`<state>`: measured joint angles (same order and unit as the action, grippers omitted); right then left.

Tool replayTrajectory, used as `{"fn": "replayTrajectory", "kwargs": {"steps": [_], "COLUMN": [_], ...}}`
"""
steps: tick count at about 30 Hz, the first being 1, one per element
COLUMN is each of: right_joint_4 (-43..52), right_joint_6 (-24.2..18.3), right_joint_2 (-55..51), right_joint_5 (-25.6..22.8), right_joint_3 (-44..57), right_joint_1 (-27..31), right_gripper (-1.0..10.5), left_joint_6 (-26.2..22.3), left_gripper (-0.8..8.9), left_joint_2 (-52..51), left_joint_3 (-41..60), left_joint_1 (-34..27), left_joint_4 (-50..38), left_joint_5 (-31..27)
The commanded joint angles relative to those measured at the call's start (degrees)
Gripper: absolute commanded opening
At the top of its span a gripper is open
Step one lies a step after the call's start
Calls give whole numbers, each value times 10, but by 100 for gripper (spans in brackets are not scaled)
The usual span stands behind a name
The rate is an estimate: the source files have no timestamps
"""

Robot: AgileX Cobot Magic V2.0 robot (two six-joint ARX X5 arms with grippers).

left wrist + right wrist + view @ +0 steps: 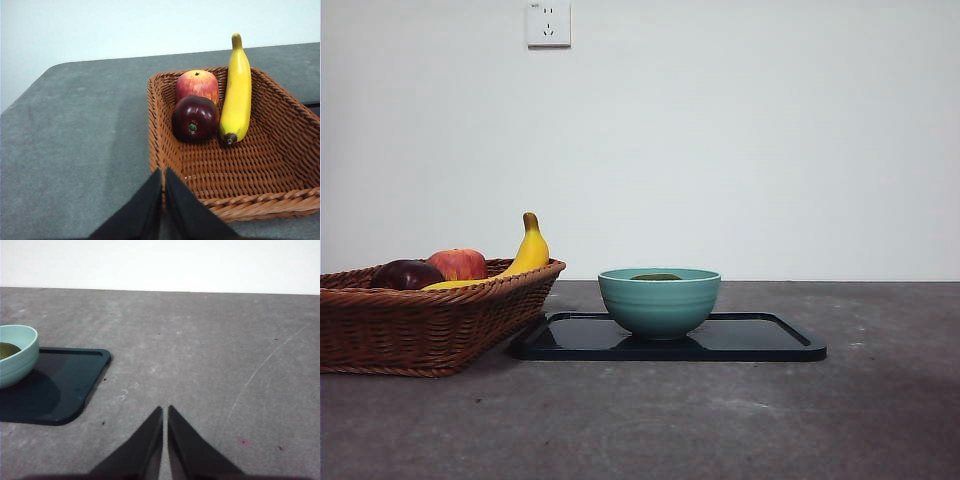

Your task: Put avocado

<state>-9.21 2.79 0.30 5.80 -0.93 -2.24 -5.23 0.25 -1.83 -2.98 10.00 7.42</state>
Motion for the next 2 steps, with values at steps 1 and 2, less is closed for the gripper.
{"fn": "replayTrajectory", "kwargs": {"steps": [1,2], "right_joint_4": [6,6], "right_joint_6": [-2,-2], "right_joint_2": [-1,-1], "right_joint_5": [0,0], "right_joint_3": [3,3], "right_joint_1": [0,0], "right_gripper": [7,7], "left_joint_6": [0,0], "left_gripper": [10,10], "left_joint_2": [-1,-1], "left_joint_3": [12,12], "left_joint_1": [0,0], "left_joint_4": [5,5], "left_joint_5": [0,0]}}
